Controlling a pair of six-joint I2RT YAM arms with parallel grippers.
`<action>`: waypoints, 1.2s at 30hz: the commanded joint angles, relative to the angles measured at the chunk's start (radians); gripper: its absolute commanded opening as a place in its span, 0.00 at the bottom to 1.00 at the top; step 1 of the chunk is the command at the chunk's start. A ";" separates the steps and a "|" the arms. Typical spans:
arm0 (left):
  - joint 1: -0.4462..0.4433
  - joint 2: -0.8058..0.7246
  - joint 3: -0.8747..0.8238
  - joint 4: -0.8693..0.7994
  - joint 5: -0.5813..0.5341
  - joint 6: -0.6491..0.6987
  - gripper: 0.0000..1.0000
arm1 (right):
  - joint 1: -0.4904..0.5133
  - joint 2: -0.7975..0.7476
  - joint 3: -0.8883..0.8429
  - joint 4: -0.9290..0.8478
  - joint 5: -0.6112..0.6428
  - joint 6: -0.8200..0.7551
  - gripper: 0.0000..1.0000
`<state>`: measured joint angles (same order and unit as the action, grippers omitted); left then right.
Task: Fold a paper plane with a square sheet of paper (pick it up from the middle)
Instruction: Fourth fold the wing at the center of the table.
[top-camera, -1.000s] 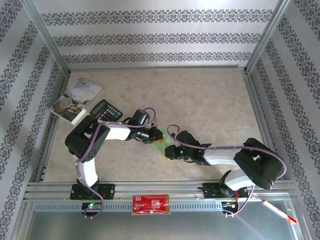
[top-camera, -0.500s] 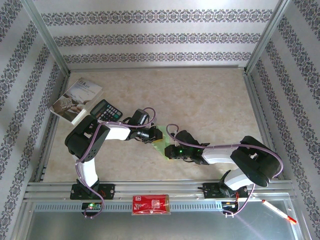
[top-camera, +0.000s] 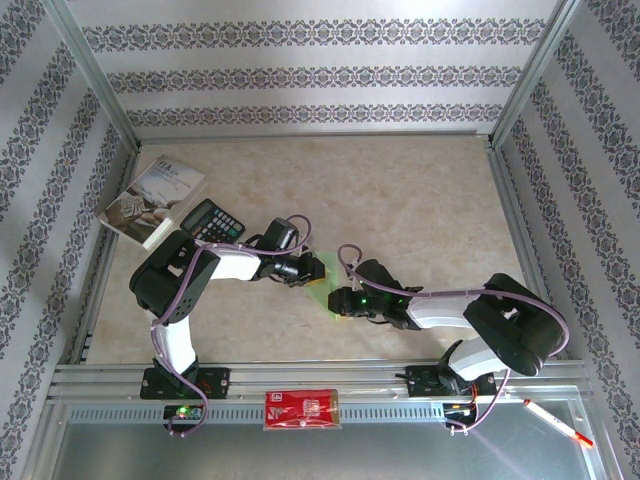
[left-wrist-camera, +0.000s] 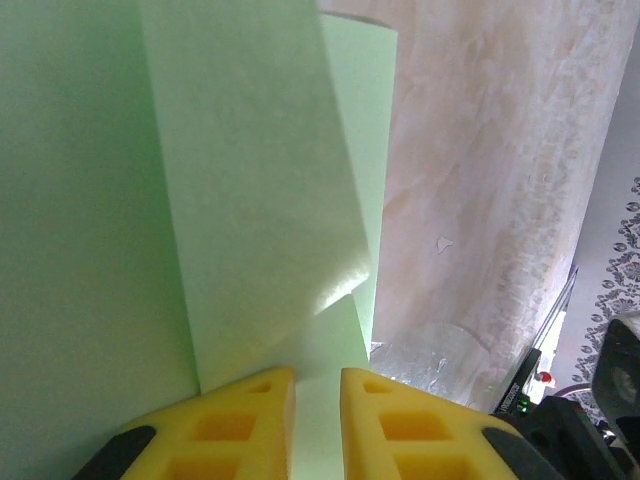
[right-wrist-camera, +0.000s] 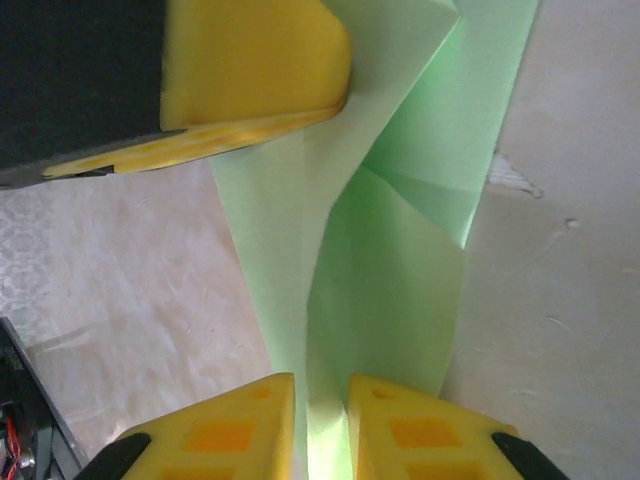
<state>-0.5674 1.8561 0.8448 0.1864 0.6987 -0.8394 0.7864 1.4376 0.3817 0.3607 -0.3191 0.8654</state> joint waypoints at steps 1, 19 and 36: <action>0.010 0.029 -0.039 -0.116 -0.103 0.039 0.20 | -0.012 -0.054 -0.011 -0.051 -0.001 -0.016 0.24; 0.011 0.029 -0.038 -0.122 -0.104 0.042 0.20 | 0.024 -0.074 -0.032 -0.076 0.058 0.000 0.13; 0.012 0.024 -0.037 -0.129 -0.105 0.047 0.20 | 0.015 -0.038 -0.071 -0.058 0.053 0.010 0.09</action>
<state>-0.5674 1.8553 0.8448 0.1856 0.6979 -0.8360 0.8009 1.3876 0.3325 0.3183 -0.2760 0.8738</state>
